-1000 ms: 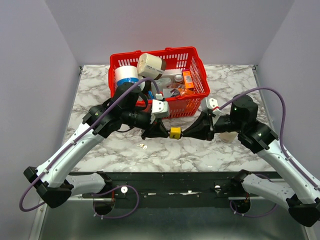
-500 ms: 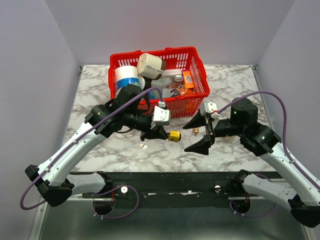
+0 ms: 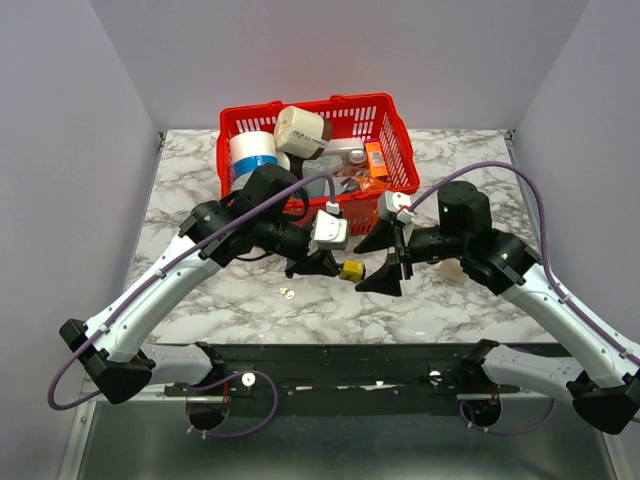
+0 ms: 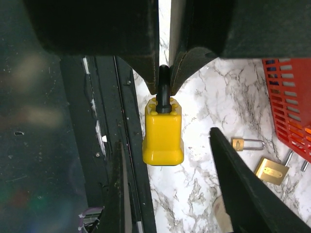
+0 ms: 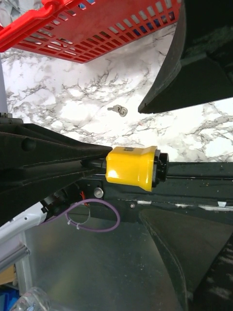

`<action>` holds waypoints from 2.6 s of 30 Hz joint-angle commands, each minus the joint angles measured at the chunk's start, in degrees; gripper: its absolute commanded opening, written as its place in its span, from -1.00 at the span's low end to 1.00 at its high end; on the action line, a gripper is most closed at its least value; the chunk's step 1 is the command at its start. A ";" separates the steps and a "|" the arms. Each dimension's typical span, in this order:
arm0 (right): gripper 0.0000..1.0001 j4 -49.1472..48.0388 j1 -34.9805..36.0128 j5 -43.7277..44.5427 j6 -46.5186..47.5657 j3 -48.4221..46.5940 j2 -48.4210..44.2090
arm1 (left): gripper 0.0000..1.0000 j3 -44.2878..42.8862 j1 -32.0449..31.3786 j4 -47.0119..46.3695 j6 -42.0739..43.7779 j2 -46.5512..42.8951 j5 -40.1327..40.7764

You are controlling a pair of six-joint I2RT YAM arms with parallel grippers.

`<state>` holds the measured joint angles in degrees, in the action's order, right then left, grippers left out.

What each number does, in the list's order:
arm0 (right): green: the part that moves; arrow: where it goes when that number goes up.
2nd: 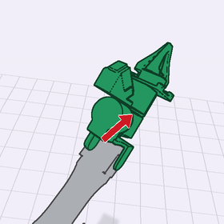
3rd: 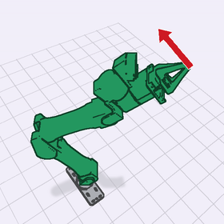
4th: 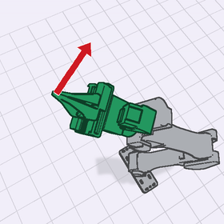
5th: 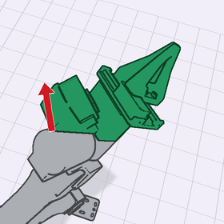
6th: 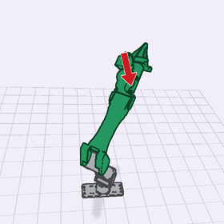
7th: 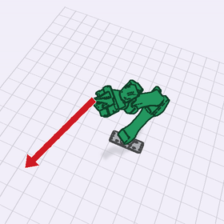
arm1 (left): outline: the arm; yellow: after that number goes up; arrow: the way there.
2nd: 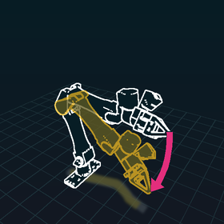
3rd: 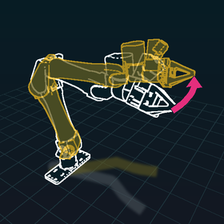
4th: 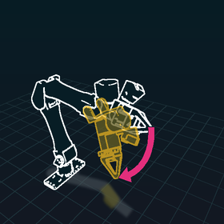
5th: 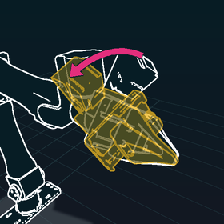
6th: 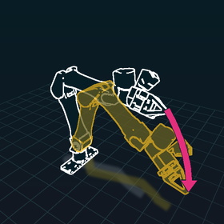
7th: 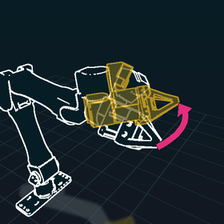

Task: Lock with the key
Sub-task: Place the lock at the center of the board.

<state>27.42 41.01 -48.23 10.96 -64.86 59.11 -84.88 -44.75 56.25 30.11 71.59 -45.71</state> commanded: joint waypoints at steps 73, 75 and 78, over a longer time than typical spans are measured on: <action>-0.99 -50.80 11.98 54.73 -7.71 2.19 4.17 | 0.47 14.30 9.42 -55.55 -85.83 -6.20 28.05; -0.99 -50.71 12.25 54.56 -8.15 2.37 4.17 | 0.47 14.48 9.42 -55.02 -85.74 -6.29 28.75; -0.99 -50.10 12.86 54.38 -8.50 2.72 4.17 | 0.47 14.57 9.42 -55.02 -86.09 -6.38 28.58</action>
<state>-16.84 52.77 5.17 3.99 -61.56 63.83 -71.05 -35.00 2.42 -55.20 65.84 -18.46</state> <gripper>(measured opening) 0.377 0.735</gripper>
